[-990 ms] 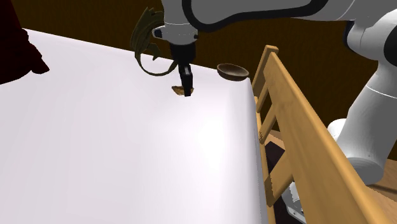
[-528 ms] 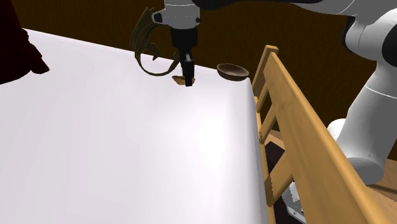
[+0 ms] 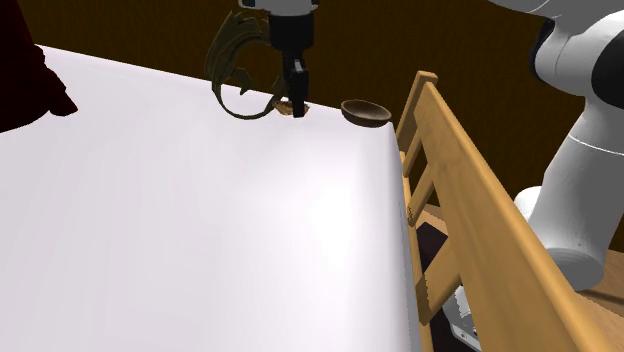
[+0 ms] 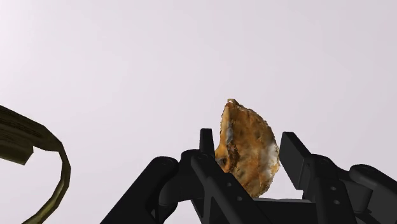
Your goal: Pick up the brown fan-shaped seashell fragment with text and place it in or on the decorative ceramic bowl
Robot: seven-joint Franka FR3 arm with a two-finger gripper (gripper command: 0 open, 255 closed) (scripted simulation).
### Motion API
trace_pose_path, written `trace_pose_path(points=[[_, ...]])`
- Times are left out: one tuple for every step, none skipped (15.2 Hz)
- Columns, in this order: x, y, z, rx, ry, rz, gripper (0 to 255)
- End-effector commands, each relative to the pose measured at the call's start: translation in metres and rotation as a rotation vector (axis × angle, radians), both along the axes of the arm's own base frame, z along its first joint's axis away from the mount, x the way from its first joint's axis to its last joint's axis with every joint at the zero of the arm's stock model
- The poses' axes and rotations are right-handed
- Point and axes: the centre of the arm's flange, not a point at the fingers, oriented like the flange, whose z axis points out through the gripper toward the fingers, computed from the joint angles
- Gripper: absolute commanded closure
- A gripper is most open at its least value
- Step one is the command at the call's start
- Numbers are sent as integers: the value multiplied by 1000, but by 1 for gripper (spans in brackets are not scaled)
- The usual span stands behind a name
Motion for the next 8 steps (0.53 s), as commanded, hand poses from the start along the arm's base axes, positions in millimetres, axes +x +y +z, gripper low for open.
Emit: trace_pose_path(points=[[1, 0, 11, 0, 0, 0, 255], [1, 0, 12, 0, 0, 0, 255], [3, -14, 13, 0, 0, 0, 255], [4, -27, 13, 0, 0, 0, 255], [6, -40, 14, 0, 0, 0, 255], [7, -53, 14, 0, 0, 0, 255], [9, -66, 14, 0, 0, 0, 255], [10, -79, 15, 0, 0, 0, 255]])
